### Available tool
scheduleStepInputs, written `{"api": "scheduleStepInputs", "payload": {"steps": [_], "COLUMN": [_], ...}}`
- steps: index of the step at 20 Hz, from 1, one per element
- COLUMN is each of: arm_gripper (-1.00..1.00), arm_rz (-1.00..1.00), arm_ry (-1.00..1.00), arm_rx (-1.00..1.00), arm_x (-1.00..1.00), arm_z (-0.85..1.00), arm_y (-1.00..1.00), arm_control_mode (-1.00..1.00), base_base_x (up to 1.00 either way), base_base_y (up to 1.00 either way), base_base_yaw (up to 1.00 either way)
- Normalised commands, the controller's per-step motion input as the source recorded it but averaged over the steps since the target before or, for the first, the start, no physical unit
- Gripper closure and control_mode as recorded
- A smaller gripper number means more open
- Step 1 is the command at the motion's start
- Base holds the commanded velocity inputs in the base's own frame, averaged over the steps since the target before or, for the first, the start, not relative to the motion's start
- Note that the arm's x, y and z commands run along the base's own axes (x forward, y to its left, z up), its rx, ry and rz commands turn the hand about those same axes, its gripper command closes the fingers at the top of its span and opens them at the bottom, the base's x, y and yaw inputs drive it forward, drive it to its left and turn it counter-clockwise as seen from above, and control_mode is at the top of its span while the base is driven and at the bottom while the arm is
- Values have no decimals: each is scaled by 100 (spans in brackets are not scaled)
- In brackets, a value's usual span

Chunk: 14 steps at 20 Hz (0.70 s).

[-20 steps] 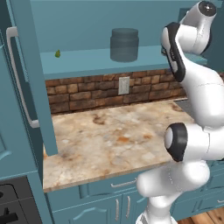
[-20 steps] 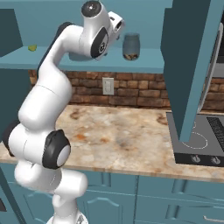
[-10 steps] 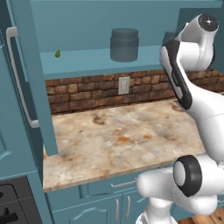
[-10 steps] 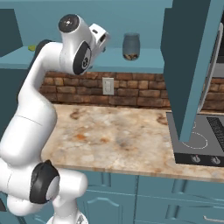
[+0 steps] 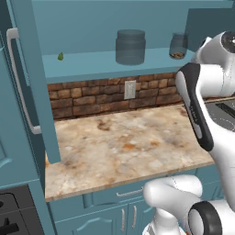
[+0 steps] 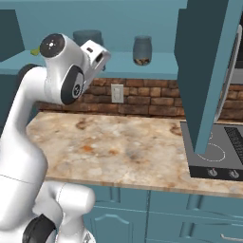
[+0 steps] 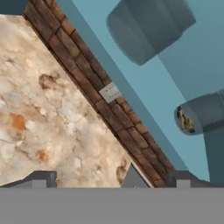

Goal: Pick the jar and jar from the dining table and place them in the open cabinet. Close the cabinet after placing the objects.

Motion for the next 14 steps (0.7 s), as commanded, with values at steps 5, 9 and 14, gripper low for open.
{"api": "scheduleStepInputs", "payload": {"steps": [5,9,14], "arm_gripper": [-100,-100,-100], "arm_rz": [-3,1,6], "arm_ry": [0,0,-5], "arm_rx": [0,-2,-3], "arm_x": [-74,-13,-55], "arm_z": [-11,-12,-14], "arm_y": [6,1,14], "arm_control_mode": [-100,-100,-100], "base_base_x": [0,0,0], "base_base_y": [0,0,0], "base_base_yaw": [0,0,0]}}
